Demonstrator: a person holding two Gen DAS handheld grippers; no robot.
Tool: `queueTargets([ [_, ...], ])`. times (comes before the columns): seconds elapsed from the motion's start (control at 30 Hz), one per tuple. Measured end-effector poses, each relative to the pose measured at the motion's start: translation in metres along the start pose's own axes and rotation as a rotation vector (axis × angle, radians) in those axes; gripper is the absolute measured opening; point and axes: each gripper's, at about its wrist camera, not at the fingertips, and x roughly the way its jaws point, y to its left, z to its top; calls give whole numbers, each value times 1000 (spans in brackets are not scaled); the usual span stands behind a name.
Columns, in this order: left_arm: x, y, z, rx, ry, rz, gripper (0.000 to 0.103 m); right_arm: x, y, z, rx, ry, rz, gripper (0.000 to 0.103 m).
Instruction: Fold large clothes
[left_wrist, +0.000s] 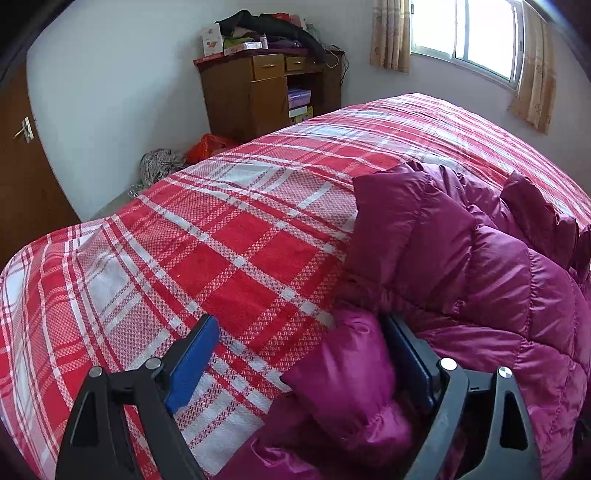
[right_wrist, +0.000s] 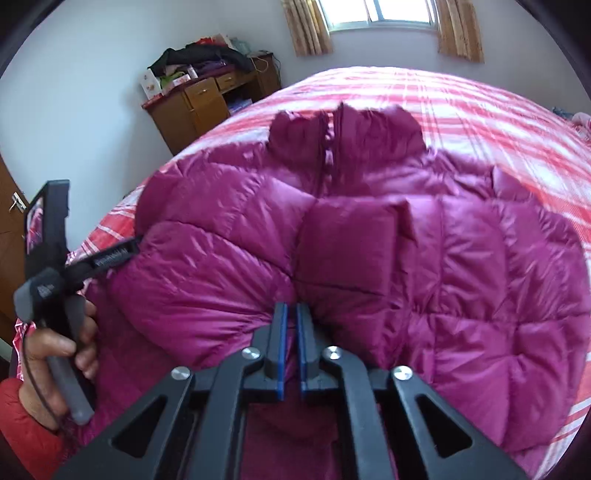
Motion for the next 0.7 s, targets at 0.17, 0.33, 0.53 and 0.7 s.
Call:
queueTargets([
  [0.17,-12,-7,5,48,-28,37,93,-1,-21,-3,85,-4,84,0],
  [0.33,-48,-13,32,40,-118,-26,93,-5,-16,-6,63,-14,62,0],
  [0.53,-29,-45,74,77,-146,0,93,-8,-11,-7,50,-18,46,0],
  [0.7,31,-44,53,83,-41,34,93,-4,-3,-5,38,-22,34,0],
])
